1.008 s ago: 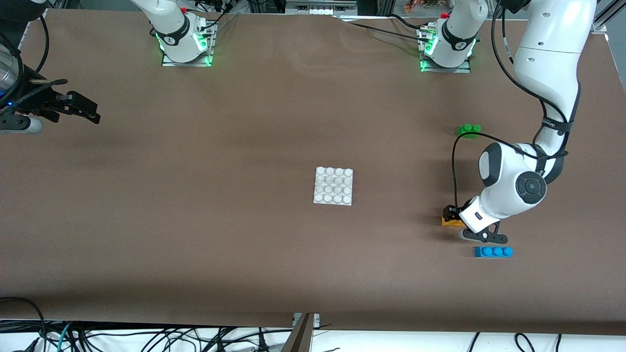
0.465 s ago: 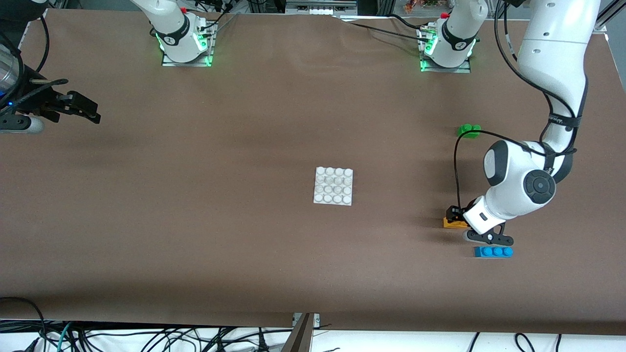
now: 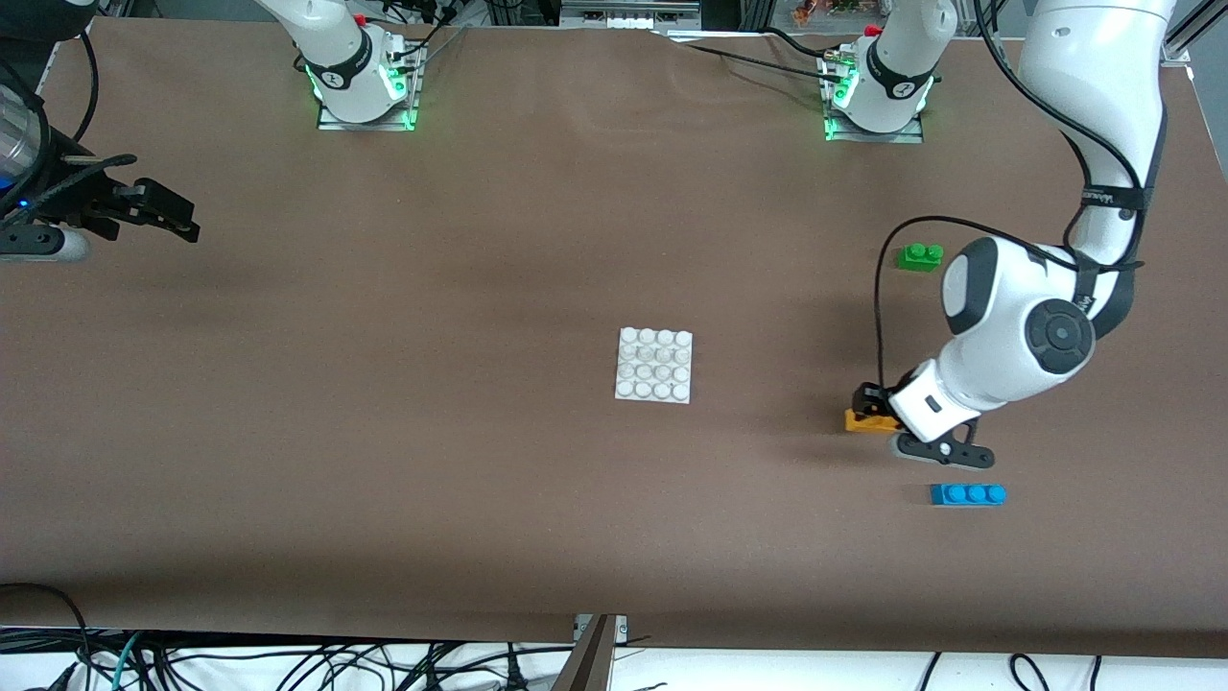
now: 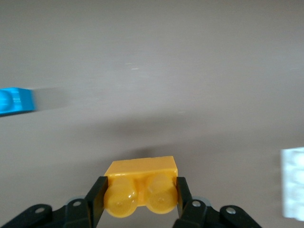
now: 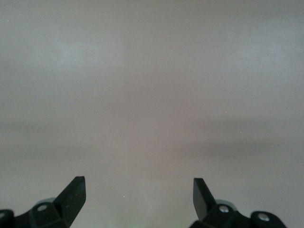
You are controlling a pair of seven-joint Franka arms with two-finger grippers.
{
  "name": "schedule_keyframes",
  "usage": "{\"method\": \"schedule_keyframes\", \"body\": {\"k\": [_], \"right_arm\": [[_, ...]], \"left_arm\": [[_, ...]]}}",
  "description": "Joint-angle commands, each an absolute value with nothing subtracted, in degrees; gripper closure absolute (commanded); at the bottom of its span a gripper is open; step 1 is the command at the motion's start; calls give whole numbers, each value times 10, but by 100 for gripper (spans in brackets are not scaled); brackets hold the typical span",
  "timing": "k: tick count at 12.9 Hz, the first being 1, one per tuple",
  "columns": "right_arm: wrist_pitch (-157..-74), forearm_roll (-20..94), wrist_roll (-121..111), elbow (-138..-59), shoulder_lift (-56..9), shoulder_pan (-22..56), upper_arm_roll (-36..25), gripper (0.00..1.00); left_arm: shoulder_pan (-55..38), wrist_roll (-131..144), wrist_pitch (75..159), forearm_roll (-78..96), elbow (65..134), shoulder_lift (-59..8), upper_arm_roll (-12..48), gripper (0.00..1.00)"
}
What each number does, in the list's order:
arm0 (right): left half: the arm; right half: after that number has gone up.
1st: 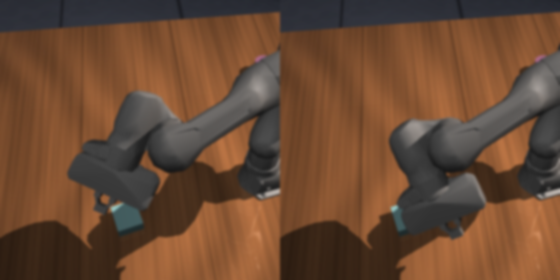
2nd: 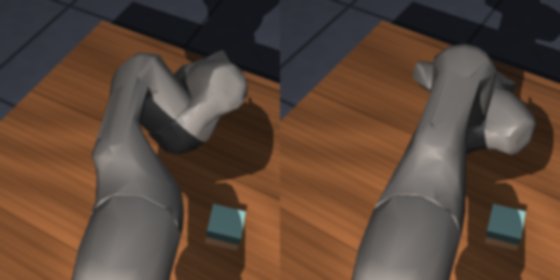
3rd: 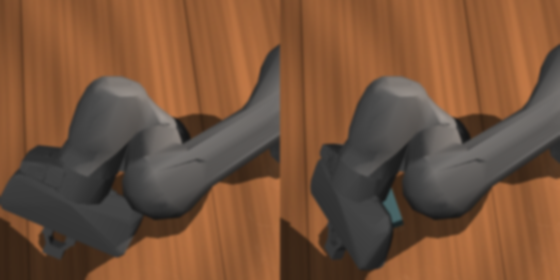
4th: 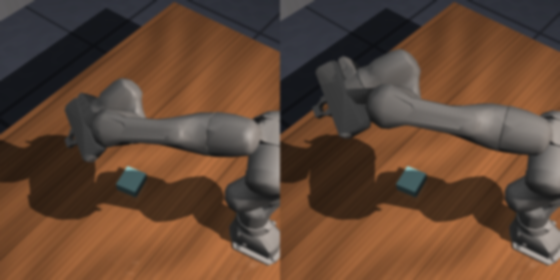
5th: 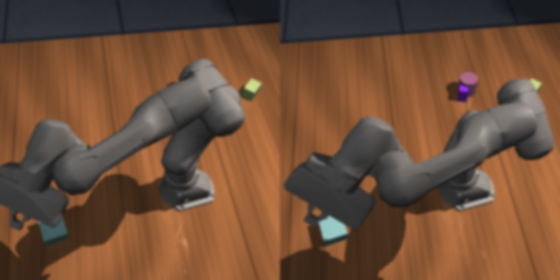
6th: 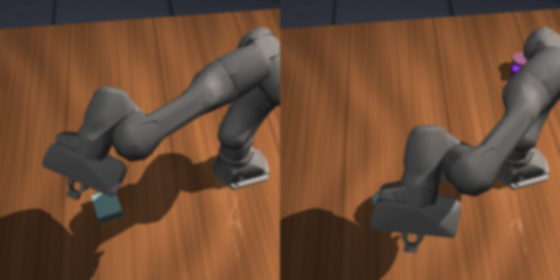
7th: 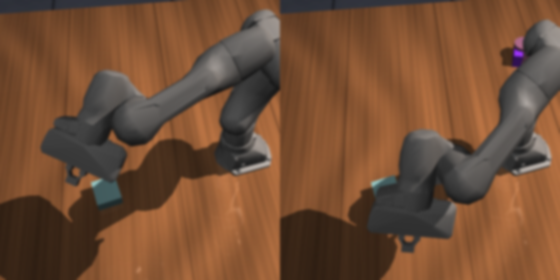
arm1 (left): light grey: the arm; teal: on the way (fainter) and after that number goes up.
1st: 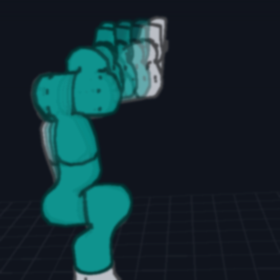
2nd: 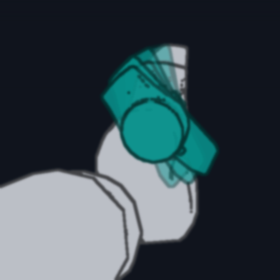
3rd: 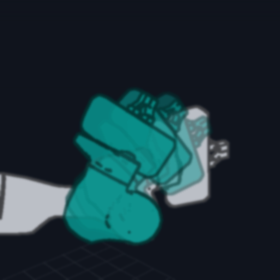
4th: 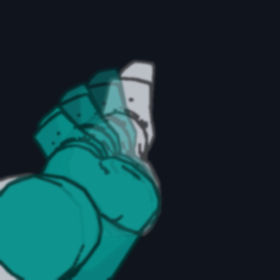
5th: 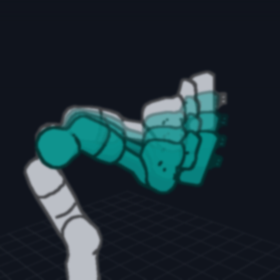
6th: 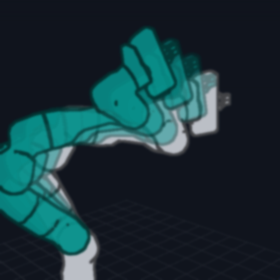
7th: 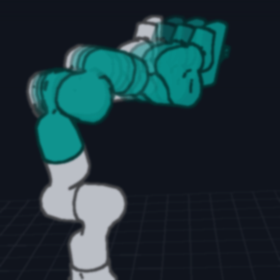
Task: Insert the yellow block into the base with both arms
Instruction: 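Lift the yellow block and carry it over the base plate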
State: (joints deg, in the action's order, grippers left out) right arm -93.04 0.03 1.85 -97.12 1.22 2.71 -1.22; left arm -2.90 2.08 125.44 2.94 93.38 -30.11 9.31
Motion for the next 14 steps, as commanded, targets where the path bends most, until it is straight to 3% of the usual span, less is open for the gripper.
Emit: {"method": "schedule_keyframes", "body": {"k": [1,4,6,14], "right_arm": [[-933,-8,23,-977,21,30,-4,0],[-933,-8,23,-977,22,30,-4,0],[-935,-8,23,-977,20,30,-4,0],[-934,-8,31,-976,21,31,-2,0]], "left_arm": [[-69,95,1235,40,911,-301,108,64],[-140,208,1239,40,897,-322,106,64],[-181,231,1238,39,848,-352,107,64],[-293,310,1251,18,821,-428,94,65]]}}
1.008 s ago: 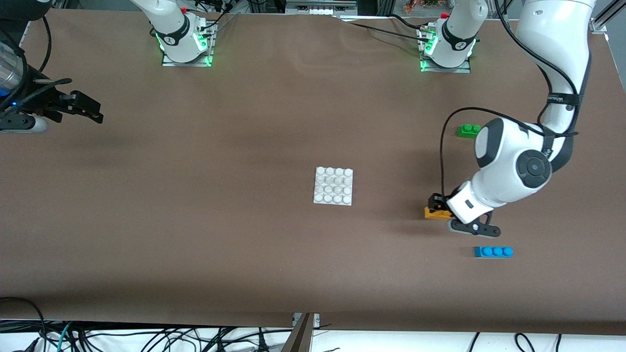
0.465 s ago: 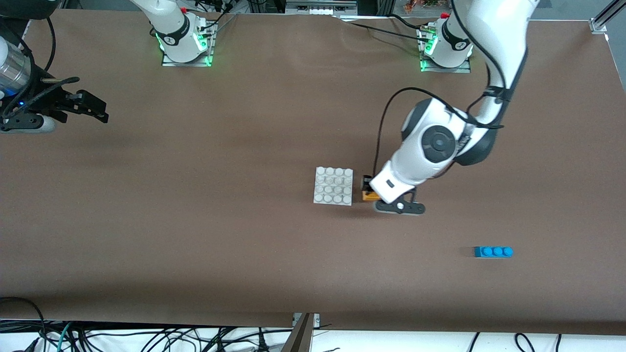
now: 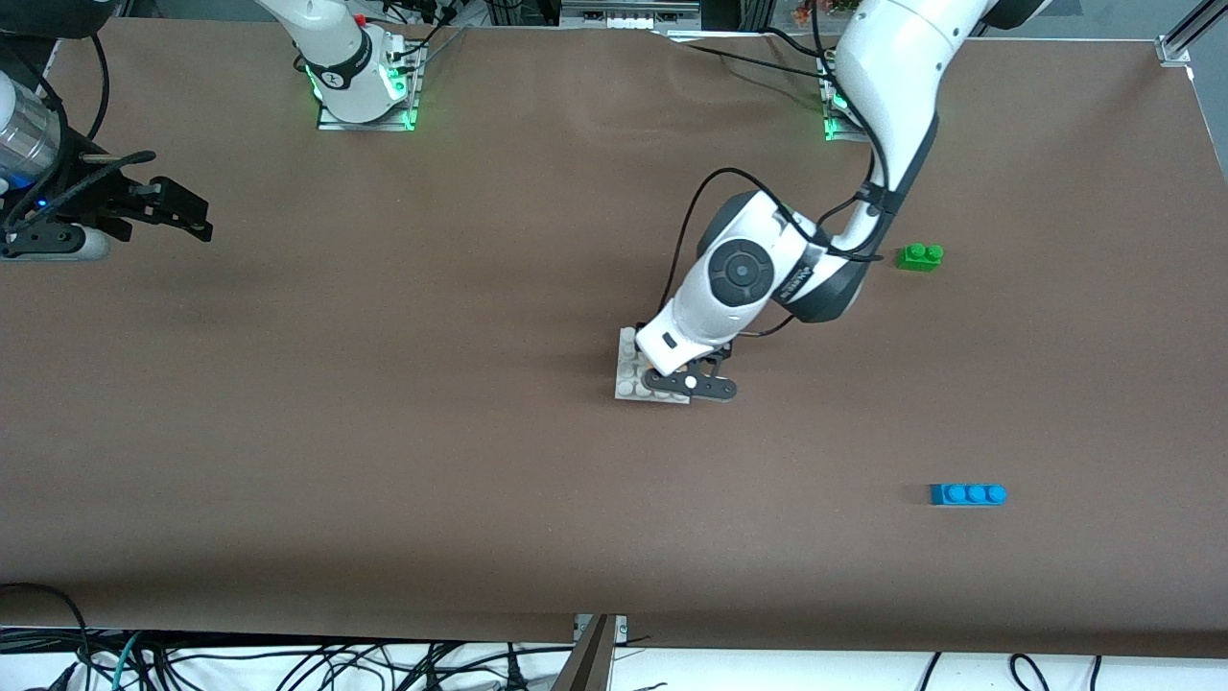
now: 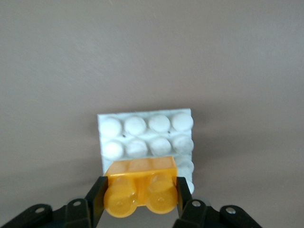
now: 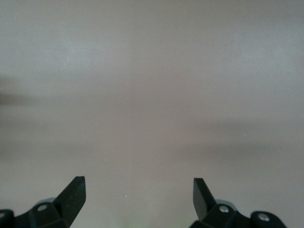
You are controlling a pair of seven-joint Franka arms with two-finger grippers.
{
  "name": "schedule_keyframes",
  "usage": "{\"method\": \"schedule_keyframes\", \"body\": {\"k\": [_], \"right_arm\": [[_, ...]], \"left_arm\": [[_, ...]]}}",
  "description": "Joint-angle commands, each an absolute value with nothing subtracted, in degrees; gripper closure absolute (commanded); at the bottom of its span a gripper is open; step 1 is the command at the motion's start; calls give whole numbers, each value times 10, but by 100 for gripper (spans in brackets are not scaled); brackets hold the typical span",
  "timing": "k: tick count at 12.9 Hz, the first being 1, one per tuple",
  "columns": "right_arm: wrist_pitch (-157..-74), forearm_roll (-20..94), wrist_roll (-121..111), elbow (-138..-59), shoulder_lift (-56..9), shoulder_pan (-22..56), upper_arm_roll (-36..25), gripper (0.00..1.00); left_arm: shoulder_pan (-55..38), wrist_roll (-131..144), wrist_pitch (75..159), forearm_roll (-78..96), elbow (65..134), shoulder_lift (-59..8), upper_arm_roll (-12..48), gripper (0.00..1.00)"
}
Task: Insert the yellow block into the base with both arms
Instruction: 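Press the yellow block down onto the base plate studs with the left gripper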
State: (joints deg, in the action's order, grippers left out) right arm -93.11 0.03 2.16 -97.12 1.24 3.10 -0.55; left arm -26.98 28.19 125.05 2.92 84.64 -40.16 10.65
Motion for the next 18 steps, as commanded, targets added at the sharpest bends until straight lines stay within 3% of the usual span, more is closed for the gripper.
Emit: {"method": "schedule_keyframes", "body": {"k": [1,18], "right_arm": [[-934,-8,31,-976,21,31,-2,0],[-940,-11,68,-974,23,35,18,0]], "left_arm": [[-300,322,1263,-7,822,-431,94,65],[-311,330,1265,-47,824,-460,94,63]]}}
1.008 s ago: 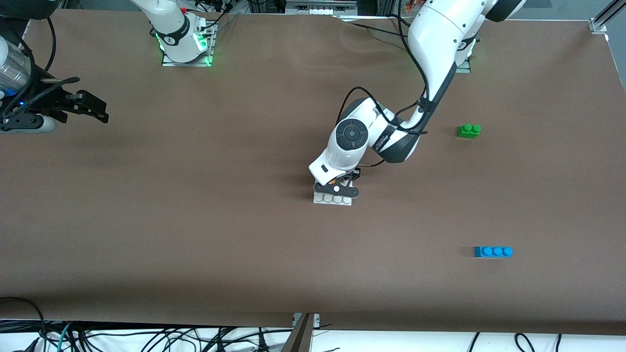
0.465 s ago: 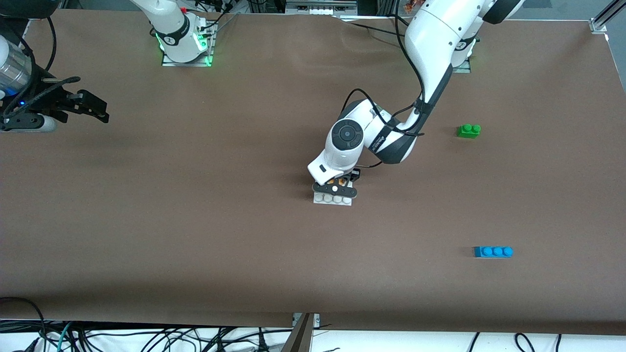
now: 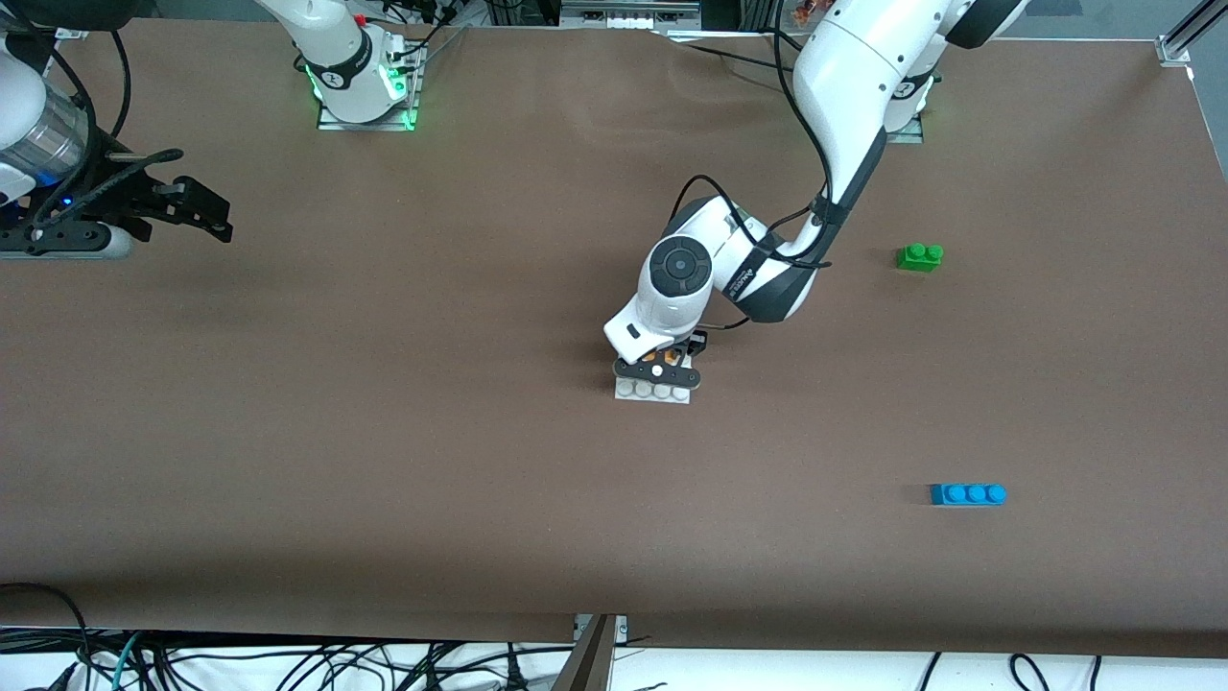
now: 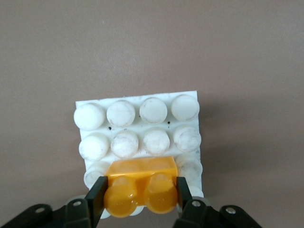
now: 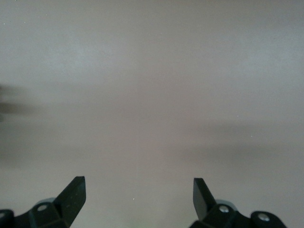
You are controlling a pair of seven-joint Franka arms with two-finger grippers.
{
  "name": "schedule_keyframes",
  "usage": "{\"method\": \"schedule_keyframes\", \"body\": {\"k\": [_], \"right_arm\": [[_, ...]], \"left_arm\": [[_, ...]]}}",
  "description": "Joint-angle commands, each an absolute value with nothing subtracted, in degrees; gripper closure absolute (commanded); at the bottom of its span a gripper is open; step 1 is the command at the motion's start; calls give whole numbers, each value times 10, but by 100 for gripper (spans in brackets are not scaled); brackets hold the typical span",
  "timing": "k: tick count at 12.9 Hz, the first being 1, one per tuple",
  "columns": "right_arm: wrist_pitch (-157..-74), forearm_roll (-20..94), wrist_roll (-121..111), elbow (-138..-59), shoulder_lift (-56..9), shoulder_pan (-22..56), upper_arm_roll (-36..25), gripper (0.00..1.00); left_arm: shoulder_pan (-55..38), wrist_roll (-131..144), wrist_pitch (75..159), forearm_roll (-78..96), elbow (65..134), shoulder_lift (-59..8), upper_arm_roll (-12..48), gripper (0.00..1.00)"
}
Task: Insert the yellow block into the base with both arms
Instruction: 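Press the yellow block down onto the base plate studs with the left gripper, then open the left gripper and lift it off the yellow block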
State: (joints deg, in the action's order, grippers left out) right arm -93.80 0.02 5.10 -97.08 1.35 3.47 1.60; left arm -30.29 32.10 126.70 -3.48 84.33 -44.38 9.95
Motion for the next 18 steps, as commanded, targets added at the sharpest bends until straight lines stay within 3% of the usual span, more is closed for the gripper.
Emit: {"method": "schedule_keyframes", "body": {"k": [1,2,3,4,7,13,18], "right_arm": [[-940,-11,72,-974,23,35,18,0],[-938,-11,75,-976,24,36,18,0],[-936,-11,84,-976,24,36,18,0],[-934,-11,85,-976,25,36,18,0],[-934,-11,86,-976,25,36,18,0],[-934,-11,86,-976,25,37,18,0],[-934,-11,86,-977,25,37,18,0]], "left_arm": [[-311,330,1265,-47,824,-460,94,61],[-311,330,1265,-47,824,-460,94,49],[-310,330,1265,-46,824,-459,94,9],[-309,331,1264,-45,823,-456,94,0],[-289,330,1251,-40,821,-430,94,0],[-195,323,1091,-41,820,-282,95,0],[-77,314,1047,-40,820,-198,95,0]]}}
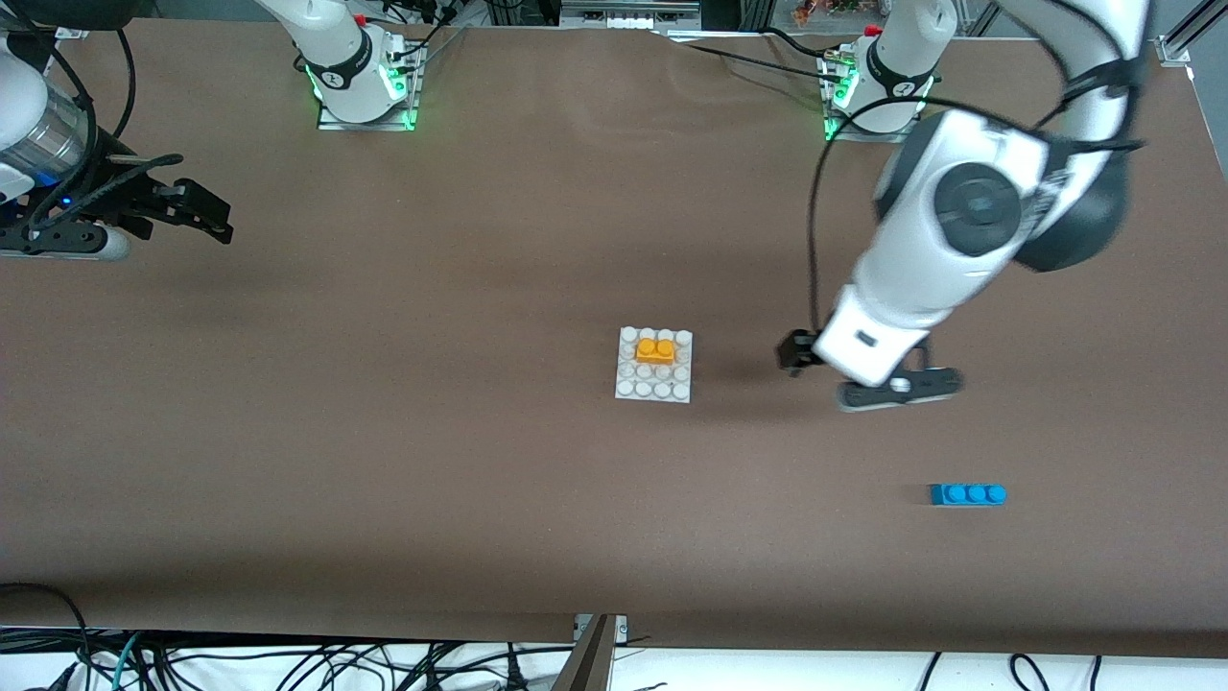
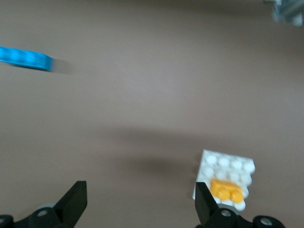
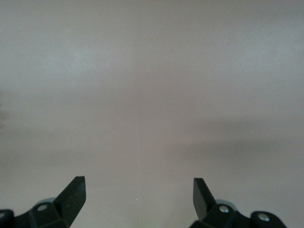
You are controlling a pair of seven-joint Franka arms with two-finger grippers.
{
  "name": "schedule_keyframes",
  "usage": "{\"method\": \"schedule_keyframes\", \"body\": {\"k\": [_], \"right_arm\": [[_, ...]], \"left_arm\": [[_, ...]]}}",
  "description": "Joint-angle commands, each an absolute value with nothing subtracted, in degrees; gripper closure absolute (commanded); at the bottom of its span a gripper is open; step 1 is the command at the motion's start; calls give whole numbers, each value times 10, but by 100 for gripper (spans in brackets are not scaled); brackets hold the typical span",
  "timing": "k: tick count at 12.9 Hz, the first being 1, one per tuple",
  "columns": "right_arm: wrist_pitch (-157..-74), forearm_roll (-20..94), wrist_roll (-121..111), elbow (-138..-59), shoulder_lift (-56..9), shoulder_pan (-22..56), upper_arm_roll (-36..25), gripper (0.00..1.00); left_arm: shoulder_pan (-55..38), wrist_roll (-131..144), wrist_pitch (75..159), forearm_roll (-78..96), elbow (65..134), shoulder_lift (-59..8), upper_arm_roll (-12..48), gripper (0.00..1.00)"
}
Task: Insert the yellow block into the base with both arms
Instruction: 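Open the left gripper and lift it off the yellow block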
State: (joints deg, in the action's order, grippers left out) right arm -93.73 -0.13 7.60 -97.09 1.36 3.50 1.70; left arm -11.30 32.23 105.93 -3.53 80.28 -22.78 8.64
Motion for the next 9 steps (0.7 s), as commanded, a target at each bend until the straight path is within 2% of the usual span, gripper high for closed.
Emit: {"method": "schedule_keyframes", "body": {"k": [1,4,9], "right_arm": [[-933,-11,86,-977,25,37,19,0],[-933,-11,86,-976,25,38,29,0],[-933,-11,108,-976,26,37,41,0]], "left_arm": [[-73,299,1007,-46,820,-183,93,0],[-41,167,939,-47,820,-157,83,0],[-33,135,940,-47,819,-162,81,0]]}}
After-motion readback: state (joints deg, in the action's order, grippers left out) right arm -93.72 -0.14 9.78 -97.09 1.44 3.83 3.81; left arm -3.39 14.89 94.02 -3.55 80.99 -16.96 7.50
